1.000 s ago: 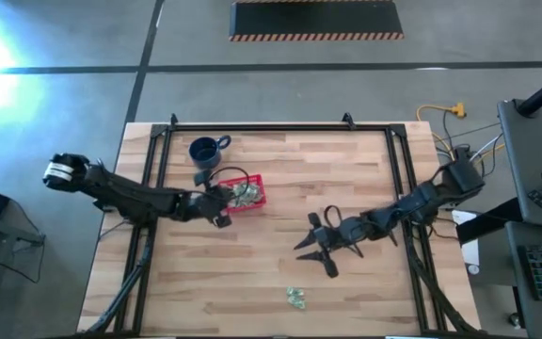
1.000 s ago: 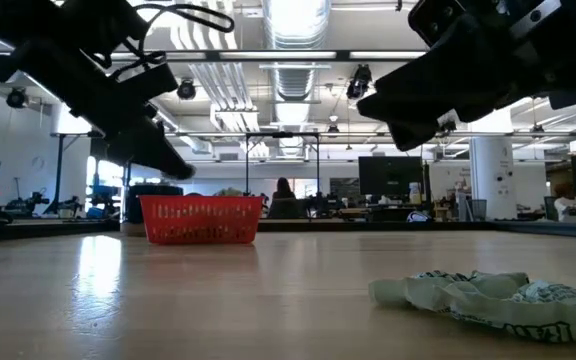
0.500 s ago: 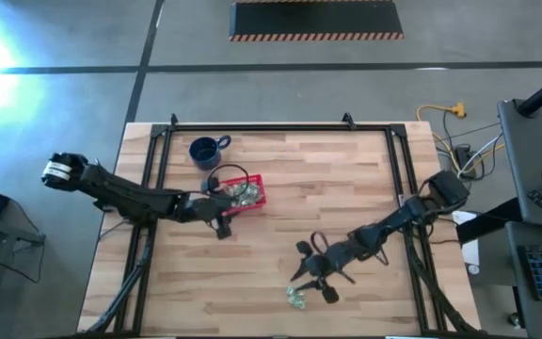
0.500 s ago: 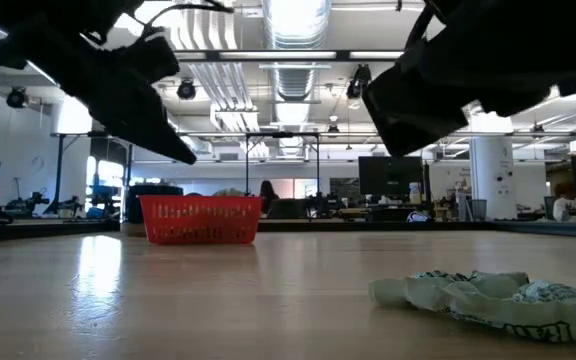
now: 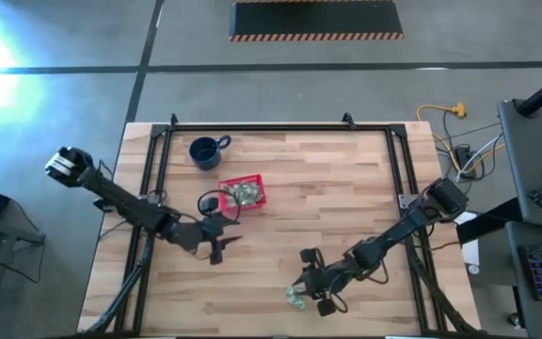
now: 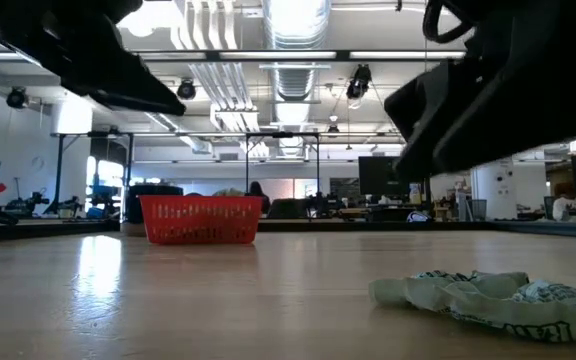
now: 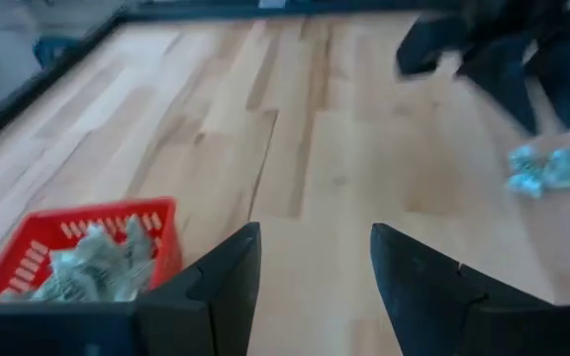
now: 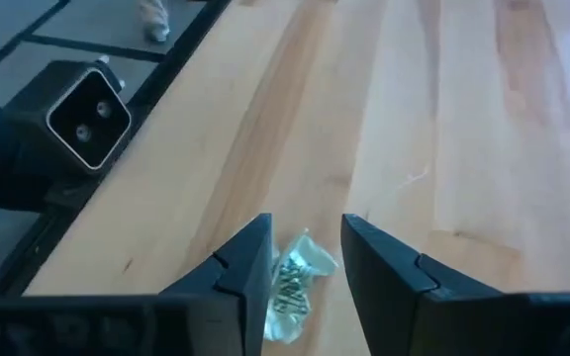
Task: Pick and place items into bin
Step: Put the green stevia packet into the red bin
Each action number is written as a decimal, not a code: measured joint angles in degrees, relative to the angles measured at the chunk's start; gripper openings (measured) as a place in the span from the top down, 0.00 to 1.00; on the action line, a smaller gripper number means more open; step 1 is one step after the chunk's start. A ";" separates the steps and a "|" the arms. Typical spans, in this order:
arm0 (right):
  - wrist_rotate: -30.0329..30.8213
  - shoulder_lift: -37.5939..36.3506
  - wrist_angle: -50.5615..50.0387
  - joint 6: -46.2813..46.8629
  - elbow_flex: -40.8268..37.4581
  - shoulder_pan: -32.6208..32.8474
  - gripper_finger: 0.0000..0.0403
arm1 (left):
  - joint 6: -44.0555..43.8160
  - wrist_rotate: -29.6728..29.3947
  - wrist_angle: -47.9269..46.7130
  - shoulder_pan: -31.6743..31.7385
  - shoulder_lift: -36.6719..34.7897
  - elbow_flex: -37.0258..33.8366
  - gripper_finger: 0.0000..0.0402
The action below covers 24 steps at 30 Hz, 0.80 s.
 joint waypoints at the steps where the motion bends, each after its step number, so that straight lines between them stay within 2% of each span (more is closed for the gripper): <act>1: -0.03 0.19 -0.19 0.61 -0.06 0.00 0.72 | -0.02 -0.88 0.85 -0.90 0.00 -0.02 0.56; 8: -1.19 3.70 -0.19 4.71 0.05 0.00 0.75 | -0.07 -5.25 2.61 -5.40 0.02 0.00 0.56; 18: -1.16 9.09 -0.89 7.74 3.16 0.09 0.75 | -0.12 -6.72 5.62 -7.99 0.02 -0.07 0.56; 24: 2.05 7.76 -5.06 6.11 3.75 0.31 0.86 | -0.07 -6.75 7.16 -8.91 0.02 -0.13 0.56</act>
